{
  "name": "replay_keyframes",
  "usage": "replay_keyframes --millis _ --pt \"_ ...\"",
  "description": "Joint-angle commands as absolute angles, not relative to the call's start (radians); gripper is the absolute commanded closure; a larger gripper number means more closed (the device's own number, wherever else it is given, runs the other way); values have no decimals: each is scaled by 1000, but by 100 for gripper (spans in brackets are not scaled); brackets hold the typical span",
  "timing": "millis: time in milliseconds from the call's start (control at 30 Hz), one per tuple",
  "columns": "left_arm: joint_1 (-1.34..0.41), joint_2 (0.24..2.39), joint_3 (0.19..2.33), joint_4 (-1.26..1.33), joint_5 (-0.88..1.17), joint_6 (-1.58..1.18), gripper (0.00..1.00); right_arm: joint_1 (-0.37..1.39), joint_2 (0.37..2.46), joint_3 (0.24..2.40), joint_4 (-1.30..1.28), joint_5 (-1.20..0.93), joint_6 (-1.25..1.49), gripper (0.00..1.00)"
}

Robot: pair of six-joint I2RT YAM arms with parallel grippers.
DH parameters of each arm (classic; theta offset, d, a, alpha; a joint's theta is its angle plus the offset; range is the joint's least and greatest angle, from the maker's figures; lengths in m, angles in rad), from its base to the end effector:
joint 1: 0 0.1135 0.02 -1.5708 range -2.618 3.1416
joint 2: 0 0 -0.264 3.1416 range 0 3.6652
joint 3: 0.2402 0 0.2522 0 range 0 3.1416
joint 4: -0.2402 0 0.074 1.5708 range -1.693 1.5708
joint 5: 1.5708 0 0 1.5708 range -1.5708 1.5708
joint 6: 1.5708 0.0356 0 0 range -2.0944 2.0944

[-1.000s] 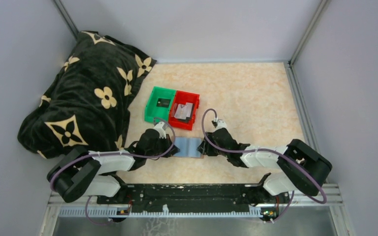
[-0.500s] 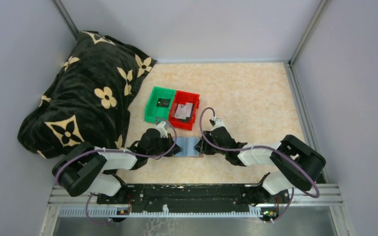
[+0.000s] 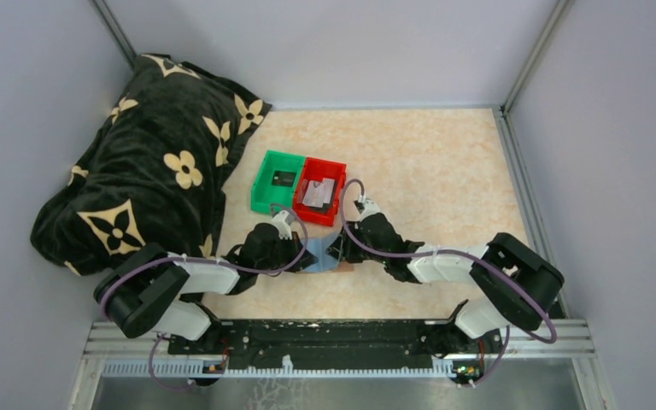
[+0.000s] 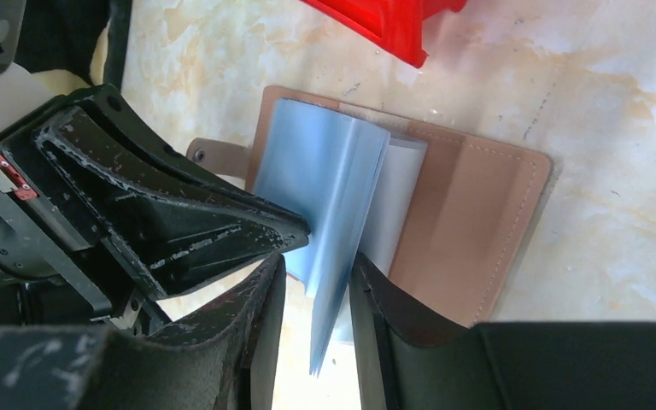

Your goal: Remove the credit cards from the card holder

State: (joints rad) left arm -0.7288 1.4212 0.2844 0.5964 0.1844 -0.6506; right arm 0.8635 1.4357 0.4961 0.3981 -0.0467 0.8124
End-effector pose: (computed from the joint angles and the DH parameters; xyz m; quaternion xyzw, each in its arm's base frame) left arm 0.1684 -0.1591 0.1215 0.0792 0.8641 -0.3740 0.3275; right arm 0.1750 0.2073 0.1563 -0.0337 0.8697 0.3794 0.3141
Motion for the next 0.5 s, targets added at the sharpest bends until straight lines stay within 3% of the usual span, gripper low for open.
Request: replay_keyframes --millis 0,467 --pt "-732 1417 265 536 184 -640 100 882 1453 552 436 -63 807 66" --pt "-731 1352 252 483 141 -626 100 940 1518 622 434 -69 797 66"
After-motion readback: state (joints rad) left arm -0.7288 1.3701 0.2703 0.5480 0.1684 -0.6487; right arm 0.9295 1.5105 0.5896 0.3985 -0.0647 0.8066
